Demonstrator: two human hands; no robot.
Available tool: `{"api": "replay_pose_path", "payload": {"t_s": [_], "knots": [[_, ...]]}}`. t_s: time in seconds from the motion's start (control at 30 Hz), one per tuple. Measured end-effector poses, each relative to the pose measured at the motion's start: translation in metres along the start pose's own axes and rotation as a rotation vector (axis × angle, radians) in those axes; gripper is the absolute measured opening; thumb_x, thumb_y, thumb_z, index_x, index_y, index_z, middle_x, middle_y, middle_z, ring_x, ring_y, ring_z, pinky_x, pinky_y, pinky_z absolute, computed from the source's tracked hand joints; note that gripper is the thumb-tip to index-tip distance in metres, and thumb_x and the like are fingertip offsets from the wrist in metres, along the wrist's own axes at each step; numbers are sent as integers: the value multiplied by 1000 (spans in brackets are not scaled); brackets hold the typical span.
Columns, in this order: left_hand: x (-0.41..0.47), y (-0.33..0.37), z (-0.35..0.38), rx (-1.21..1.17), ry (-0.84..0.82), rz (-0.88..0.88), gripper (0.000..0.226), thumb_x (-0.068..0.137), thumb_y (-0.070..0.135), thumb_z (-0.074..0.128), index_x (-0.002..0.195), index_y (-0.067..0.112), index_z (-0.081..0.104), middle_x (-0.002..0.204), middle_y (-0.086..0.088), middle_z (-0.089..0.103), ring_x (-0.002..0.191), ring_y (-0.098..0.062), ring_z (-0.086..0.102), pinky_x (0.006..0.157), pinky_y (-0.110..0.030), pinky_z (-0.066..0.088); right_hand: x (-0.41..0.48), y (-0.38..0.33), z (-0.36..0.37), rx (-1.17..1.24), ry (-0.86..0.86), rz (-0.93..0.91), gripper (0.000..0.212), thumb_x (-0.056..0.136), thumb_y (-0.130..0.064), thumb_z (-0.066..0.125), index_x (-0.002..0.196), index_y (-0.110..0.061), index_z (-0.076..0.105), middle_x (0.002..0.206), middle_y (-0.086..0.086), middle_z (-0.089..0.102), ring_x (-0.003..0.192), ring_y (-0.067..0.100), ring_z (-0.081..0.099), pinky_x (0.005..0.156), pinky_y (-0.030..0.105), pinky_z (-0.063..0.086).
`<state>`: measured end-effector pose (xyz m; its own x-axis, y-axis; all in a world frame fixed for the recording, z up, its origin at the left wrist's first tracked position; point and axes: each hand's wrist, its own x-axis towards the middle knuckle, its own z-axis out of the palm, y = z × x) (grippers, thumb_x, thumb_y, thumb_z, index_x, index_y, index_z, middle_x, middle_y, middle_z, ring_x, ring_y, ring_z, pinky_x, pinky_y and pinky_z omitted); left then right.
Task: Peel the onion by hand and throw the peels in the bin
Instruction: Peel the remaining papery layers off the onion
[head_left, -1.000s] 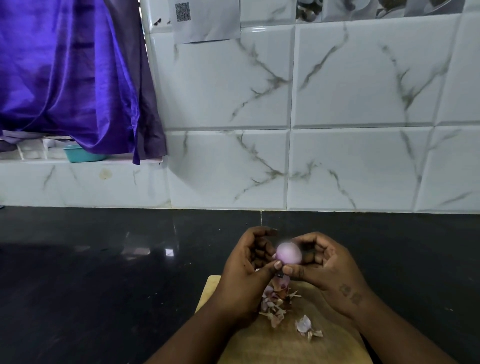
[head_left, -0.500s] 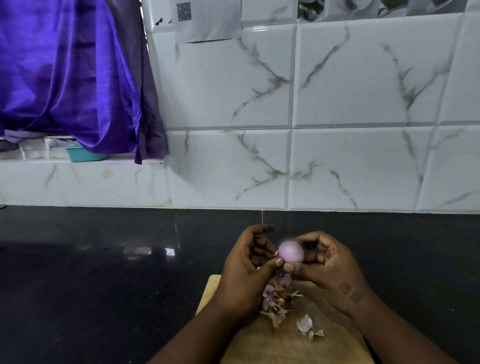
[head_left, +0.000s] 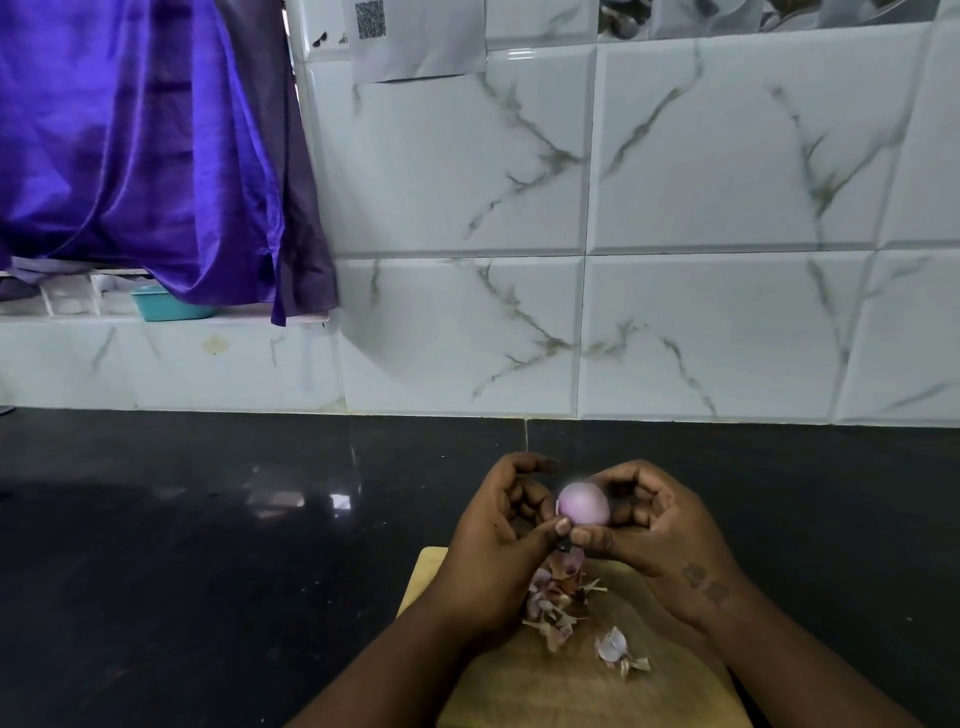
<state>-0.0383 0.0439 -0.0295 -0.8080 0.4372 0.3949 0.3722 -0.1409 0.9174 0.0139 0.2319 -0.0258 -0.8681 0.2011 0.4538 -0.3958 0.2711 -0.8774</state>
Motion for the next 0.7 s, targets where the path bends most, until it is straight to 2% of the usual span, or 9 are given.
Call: {"api": "replay_pose_path", "payload": {"t_s": [0.17, 0.27, 0.37, 0.47, 0.57, 0.63, 0.7], "knots": [[0, 1, 0, -49, -19, -17, 36, 97, 0, 72, 126, 19, 63, 90, -4, 68, 85, -11, 68, 79, -25, 58, 0, 1, -3, -26, 10, -9, 57, 53, -13, 97, 103, -11, 72, 97, 0, 81, 88, 19, 80, 71, 28, 64], [-1, 2, -2, 4, -21, 9, 19, 97, -2, 70, 104, 15, 72, 90, -4, 72, 81, -11, 69, 74, -23, 57, 1, 5, -3, -79, 49, -18, 53, 57, -4, 98, 101, -14, 72, 95, 0, 81, 85, 18, 79, 71, 31, 65], [-3, 2, -2, 97, -30, 12, 25, 95, -6, 68, 87, 17, 74, 83, 1, 73, 79, -12, 69, 73, -24, 56, 4, 10, -7, -73, 107, -17, 51, 58, -2, 98, 99, -14, 72, 92, 3, 81, 84, 22, 79, 69, 35, 66], [-4, 3, -1, 241, 23, 44, 20, 96, 8, 74, 80, 21, 73, 77, 6, 72, 74, -4, 68, 67, -21, 54, 3, 9, -9, -93, 95, -15, 50, 58, -4, 99, 98, -15, 72, 92, 2, 81, 84, 21, 79, 71, 38, 67], [-4, 1, -2, 360, 150, 126, 17, 87, 21, 86, 93, 29, 72, 93, 10, 74, 88, -4, 71, 73, -19, 56, 0, 6, -5, -131, 40, -18, 52, 57, -9, 100, 99, -15, 71, 93, 3, 80, 84, 20, 79, 74, 37, 66], [-4, 3, -1, 305, 139, 119, 31, 86, 13, 88, 109, 27, 73, 108, 12, 77, 104, -1, 72, 86, -18, 59, -1, 5, -3, -145, 26, -19, 53, 56, -12, 101, 98, -14, 70, 93, 4, 79, 83, 20, 78, 74, 36, 65], [-5, 3, 1, 218, 97, 89, 37, 86, 2, 85, 116, 22, 74, 111, 7, 79, 107, -7, 76, 94, -29, 63, -2, 4, -2, -166, 22, -20, 53, 55, -18, 102, 97, -19, 69, 93, 4, 79, 83, 22, 78, 73, 39, 65]]}}
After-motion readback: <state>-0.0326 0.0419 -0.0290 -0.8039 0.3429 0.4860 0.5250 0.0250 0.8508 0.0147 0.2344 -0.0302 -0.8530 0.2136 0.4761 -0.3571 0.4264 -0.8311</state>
